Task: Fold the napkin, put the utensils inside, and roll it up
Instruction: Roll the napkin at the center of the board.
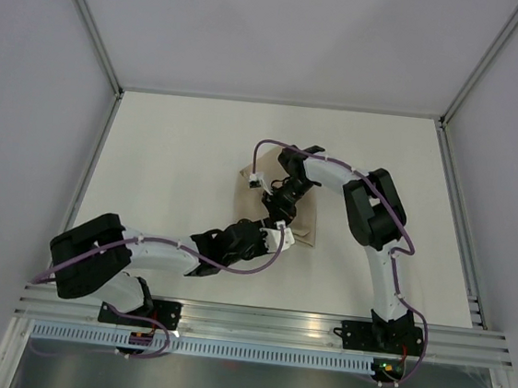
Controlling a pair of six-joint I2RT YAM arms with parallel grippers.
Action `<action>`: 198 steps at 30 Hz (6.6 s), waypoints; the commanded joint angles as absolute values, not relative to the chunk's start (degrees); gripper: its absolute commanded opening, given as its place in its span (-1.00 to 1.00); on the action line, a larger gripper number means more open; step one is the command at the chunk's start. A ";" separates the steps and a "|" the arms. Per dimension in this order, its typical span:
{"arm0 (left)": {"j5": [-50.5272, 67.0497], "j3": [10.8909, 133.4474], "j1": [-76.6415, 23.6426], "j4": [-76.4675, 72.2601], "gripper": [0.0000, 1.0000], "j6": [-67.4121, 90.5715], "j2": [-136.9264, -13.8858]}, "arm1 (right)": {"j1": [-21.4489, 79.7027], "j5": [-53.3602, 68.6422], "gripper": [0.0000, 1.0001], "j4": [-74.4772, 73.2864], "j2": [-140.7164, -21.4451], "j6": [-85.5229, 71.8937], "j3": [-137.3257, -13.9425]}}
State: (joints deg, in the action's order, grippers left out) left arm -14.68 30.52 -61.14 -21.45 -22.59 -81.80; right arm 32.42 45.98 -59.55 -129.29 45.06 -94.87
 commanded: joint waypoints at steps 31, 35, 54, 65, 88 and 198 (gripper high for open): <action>-10.38 43.76 -59.50 -11.00 -0.43 -34.54 -97.29 | 31.20 39.20 -0.76 -65.57 -137.64 50.10 -97.12; -8.88 45.00 -59.50 -9.23 -0.72 -33.66 -97.91 | 31.03 39.37 -0.76 -65.57 -137.55 50.10 -97.03; 7.20 52.91 -54.85 1.67 -0.95 -24.44 -98.35 | 27.25 43.07 0.07 -64.34 -125.78 46.32 -92.46; 20.55 56.42 -49.75 5.36 -0.95 -20.31 -101.16 | 21.10 45.35 0.10 -57.49 -117.17 43.07 -86.49; 56.50 66.09 -34.37 9.14 -0.95 -6.51 -117.85 | 22.49 33.77 0.19 -19.52 -83.59 48.34 -49.41; -18.90 38.14 -70.67 -24.17 0.05 -30.59 -93.16 | 30.76 39.55 -0.66 -78.13 -145.37 54.76 -105.91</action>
State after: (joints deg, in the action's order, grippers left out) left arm -21.54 36.07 -70.81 -24.91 -27.83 -91.57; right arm 30.83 47.40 -86.21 -141.40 52.90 -106.69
